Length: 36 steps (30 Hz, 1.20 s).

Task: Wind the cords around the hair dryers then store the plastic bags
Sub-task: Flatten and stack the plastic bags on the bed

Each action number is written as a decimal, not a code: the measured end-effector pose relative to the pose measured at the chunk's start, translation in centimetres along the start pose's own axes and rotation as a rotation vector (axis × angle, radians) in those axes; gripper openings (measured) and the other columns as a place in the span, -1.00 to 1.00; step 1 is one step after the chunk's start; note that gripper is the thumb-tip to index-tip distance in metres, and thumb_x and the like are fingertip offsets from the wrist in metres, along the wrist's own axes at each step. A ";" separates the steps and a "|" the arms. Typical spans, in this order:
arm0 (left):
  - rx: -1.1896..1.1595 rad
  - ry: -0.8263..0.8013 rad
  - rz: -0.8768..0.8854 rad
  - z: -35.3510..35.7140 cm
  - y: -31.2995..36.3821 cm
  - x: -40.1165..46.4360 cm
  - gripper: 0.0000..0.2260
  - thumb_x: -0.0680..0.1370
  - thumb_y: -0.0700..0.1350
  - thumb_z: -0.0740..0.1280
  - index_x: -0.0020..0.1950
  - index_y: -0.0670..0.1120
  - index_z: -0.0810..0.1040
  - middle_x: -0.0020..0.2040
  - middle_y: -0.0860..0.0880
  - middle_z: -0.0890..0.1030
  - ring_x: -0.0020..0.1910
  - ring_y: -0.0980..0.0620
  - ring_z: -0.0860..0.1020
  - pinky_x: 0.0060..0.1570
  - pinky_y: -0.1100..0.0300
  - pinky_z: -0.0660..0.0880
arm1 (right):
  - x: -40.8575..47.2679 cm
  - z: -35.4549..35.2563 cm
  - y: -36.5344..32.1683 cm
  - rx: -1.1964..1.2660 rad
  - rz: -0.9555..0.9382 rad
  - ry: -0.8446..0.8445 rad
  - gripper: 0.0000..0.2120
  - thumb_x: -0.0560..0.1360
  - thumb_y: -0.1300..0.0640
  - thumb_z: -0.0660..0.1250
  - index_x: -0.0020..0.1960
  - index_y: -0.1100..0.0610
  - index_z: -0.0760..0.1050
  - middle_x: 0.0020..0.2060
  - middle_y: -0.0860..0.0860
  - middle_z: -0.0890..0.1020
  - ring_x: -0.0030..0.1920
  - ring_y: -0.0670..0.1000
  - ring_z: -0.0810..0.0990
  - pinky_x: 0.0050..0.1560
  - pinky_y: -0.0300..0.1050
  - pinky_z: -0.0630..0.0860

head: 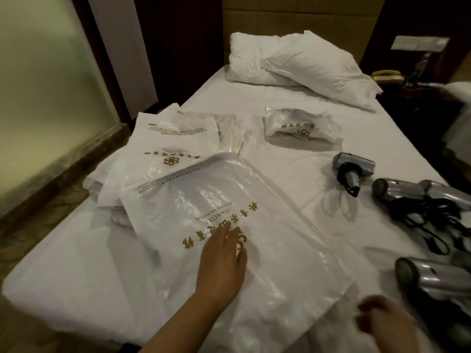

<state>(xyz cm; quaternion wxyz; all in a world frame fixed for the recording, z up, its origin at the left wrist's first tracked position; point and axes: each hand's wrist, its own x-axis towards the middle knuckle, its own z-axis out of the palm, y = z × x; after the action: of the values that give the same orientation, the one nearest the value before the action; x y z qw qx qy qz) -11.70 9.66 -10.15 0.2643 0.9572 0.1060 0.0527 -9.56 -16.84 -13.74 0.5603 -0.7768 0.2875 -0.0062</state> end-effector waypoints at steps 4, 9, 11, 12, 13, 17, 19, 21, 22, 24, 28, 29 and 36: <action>0.315 -0.131 0.017 4.1 -1.3 -0.9 -0.45 0.64 0.06 -0.02 0.56 -0.02 -0.17 0.54 -0.03 -0.23 0.51 -0.04 -0.26 0.45 -0.11 -0.16 | -3.6 3.3 -6.3 0.104 -0.586 0.067 -0.70 0.40 0.30 0.19 -0.19 -0.09 0.51 -0.30 -0.19 0.57 -0.22 -0.24 0.51 -0.21 -0.53 0.38; 0.334 -0.214 0.045 7.8 -3.5 -2.3 -0.43 0.40 0.06 0.12 0.36 -0.14 0.41 0.32 -0.12 0.51 0.36 -0.06 0.29 0.36 -0.07 -0.05 | -5.4 14.3 -3.8 -0.724 -0.932 -0.580 -0.41 0.51 -0.10 -0.20 0.46 -0.01 0.25 0.48 -0.06 0.20 0.47 -0.02 0.14 0.44 -0.16 0.01; 0.334 -0.265 0.032 8.9 -4.3 -2.9 -0.43 0.39 0.06 0.12 0.33 -0.14 0.46 0.30 -0.12 0.53 0.32 -0.05 0.34 0.38 -0.04 -0.11 | -3.9 15.3 -1.4 -0.903 -0.884 -0.639 -0.25 0.38 -0.18 -0.38 0.52 -0.09 0.08 0.53 -0.07 0.08 0.52 -0.03 0.04 0.46 -0.14 -0.11; 0.331 -0.282 0.030 8.9 -4.2 -3.2 -0.44 0.40 0.08 0.12 0.34 -0.13 0.44 0.31 -0.09 0.52 0.31 -0.05 0.39 0.39 -0.03 -0.08 | -3.1 15.3 -0.4 -0.946 -0.876 -0.651 -0.24 0.34 -0.19 -0.42 0.52 -0.16 0.00 0.53 -0.10 0.02 0.52 -0.06 -0.02 0.46 -0.15 -0.15; 0.321 -0.253 0.035 8.5 -3.7 -3.5 -0.45 0.42 0.09 0.12 0.35 -0.11 0.41 0.34 -0.06 0.49 0.31 -0.04 0.42 0.40 -0.02 -0.01 | -2.7 15.0 0.2 -0.986 -0.861 -0.679 -0.26 0.33 -0.19 -0.42 0.51 -0.21 -0.07 0.54 -0.12 -0.02 0.52 -0.08 -0.07 0.44 -0.16 -0.18; -0.017 -0.110 -0.158 7.0 -2.5 -3.2 -0.42 0.62 0.02 0.10 0.56 -0.08 -0.06 0.57 0.00 -0.09 0.53 0.01 0.05 0.45 0.10 0.05 | -2.1 14.3 -1.2 -1.031 -0.852 -0.696 -0.49 0.58 -0.10 -0.12 0.52 -0.15 -0.04 0.54 -0.07 0.03 0.51 -0.04 0.04 0.47 -0.14 -0.04; -0.240 0.039 -0.374 5.9 -2.0 -3.2 -0.31 0.59 -0.06 0.21 0.55 -0.11 -0.18 0.57 -0.03 -0.16 0.51 -0.06 0.11 0.40 0.16 0.16 | -1.8 14.6 -2.9 -0.890 -0.789 -0.586 -0.46 0.61 0.04 0.09 0.54 0.02 -0.02 0.53 0.02 0.06 0.48 0.02 0.16 0.43 -0.14 0.13; -0.464 0.257 -0.531 4.9 -2.6 -3.0 -0.23 0.55 -0.15 0.30 0.56 -0.10 -0.18 0.57 -0.02 -0.11 0.40 -0.15 0.33 0.30 0.10 0.30 | -0.8 14.8 -4.2 -0.830 -0.684 -0.485 -0.34 0.58 0.04 0.20 0.54 0.07 -0.10 0.54 0.05 -0.08 0.39 0.07 0.34 0.26 -0.13 0.35; -0.549 0.307 -0.609 4.1 -2.6 -2.9 -0.21 0.54 -0.17 0.32 0.56 -0.07 -0.18 0.57 -0.02 -0.07 0.34 -0.17 0.41 0.27 0.09 0.33 | -0.2 14.7 -4.6 -0.861 -0.614 -0.463 -0.26 0.56 -0.01 0.24 0.54 0.06 -0.16 0.53 0.06 -0.18 0.33 0.09 0.42 0.15 -0.12 0.42; -0.627 0.363 -0.708 2.9 -2.8 -2.8 -0.19 0.53 -0.19 0.33 0.55 0.00 -0.19 0.55 -0.05 0.07 0.31 -0.15 0.44 0.23 0.11 0.33 | 1.4 14.6 -4.9 -0.925 -0.479 -0.459 -0.09 0.49 -0.09 0.33 0.53 0.07 -0.26 0.51 0.09 -0.30 0.32 0.13 0.43 0.11 -0.09 0.44; -0.637 0.508 -0.700 1.6 -2.4 -3.3 -0.22 0.52 -0.25 0.33 0.56 0.02 -0.11 0.54 -0.06 0.13 0.03 0.04 0.40 0.09 0.20 0.32 | 3.8 14.7 -4.7 -0.828 -0.305 -0.503 0.06 0.41 -0.12 0.41 0.52 0.11 -0.32 0.52 0.11 -0.24 0.43 0.19 0.27 0.27 0.00 0.36; -0.645 0.549 -0.711 1.6 -2.7 -3.5 -0.22 0.52 -0.27 0.33 0.56 0.01 -0.09 0.54 -0.03 0.07 0.05 0.09 0.37 0.11 0.21 0.32 | 4.2 14.8 -4.7 -0.738 -0.251 -0.525 0.08 0.40 -0.09 0.45 0.53 0.10 -0.31 0.53 0.09 -0.19 0.44 0.19 0.24 0.24 0.02 0.41; -1.010 0.477 -1.062 2.6 -7.9 -2.7 -0.25 0.37 -0.21 0.51 0.42 -0.01 0.15 0.35 -0.24 0.32 -0.15 -0.22 0.63 -0.26 0.03 0.59 | 6.2 15.4 -6.2 -0.470 -0.085 -0.437 0.05 0.40 0.07 0.48 0.53 0.00 -0.27 0.53 0.00 -0.09 -0.04 0.18 0.59 -0.35 -0.14 0.54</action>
<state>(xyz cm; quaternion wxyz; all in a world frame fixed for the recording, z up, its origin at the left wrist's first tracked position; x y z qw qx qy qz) -15.33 14.33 -16.57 0.6288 0.5039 0.5684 0.1658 3.49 -5.00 -15.99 0.4133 -0.8792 0.1210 0.2039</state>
